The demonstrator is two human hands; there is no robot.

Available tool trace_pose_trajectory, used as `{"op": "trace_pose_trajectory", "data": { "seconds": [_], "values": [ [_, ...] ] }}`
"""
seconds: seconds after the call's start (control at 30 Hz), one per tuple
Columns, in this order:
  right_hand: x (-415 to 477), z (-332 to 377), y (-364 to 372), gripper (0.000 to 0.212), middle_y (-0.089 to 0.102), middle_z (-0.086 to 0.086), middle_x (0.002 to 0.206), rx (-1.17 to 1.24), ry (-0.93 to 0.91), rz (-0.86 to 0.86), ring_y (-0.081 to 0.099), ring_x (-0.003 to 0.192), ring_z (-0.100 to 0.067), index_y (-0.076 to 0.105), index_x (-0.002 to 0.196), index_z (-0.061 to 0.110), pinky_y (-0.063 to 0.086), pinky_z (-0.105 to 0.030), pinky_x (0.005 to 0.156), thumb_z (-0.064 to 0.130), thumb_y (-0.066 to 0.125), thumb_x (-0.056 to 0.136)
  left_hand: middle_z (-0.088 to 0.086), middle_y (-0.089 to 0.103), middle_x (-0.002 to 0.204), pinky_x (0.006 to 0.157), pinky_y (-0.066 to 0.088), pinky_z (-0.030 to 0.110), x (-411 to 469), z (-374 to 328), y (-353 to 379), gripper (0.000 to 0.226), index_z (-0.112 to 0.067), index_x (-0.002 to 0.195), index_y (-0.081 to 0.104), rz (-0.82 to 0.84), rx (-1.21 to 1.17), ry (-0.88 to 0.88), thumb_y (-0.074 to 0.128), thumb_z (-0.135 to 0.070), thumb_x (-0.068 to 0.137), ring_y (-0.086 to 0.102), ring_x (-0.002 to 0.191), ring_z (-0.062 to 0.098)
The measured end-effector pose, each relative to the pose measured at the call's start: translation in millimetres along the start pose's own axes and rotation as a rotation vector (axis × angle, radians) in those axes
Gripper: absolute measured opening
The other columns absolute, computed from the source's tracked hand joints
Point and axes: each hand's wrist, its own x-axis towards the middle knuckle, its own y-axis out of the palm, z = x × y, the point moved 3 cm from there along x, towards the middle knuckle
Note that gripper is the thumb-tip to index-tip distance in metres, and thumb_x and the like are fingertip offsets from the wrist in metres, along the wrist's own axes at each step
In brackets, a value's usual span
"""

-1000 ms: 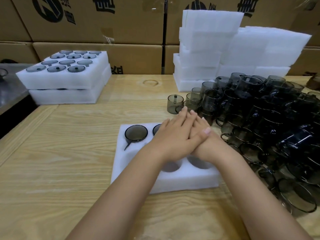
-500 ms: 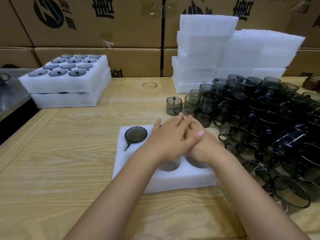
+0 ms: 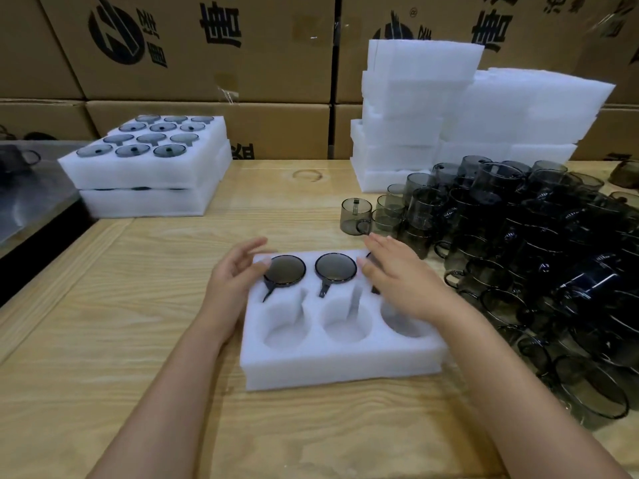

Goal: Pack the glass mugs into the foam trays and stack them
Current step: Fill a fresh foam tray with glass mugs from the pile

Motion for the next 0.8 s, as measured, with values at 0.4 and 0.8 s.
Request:
{"op": "trace_pose_trajectory", "data": {
  "seconds": [0.4,0.8],
  "values": [
    [45,-31,-59,0.029,0.037,-0.013,0.129,-0.293,0.405,-0.496,0.041,0.116,-0.033,0.056,0.118,0.004,0.042,-0.039,0.082,0.016,0.055,0.091,0.002,0.071,0.088,0.074,0.052,0.034,4,5,-2,0.022,-0.021,0.103,0.069,0.008,0.011,-0.024,0.06,-0.006,0.089,0.066,0.081,0.02],
    [38,-5,-55,0.005,0.043,-0.004,0.125,-0.022,0.142,-0.493,0.038,0.122,-0.026,0.066,0.091,0.011,0.028,-0.024,0.092,0.013,0.063,0.088,0.01,0.07,0.094,0.079,0.05,0.039,5,2,-2,0.026,-0.014,0.103,0.068,0.03,-0.083,0.01,0.066,-0.011,0.077,0.065,0.088,0.024]
  ]
}}
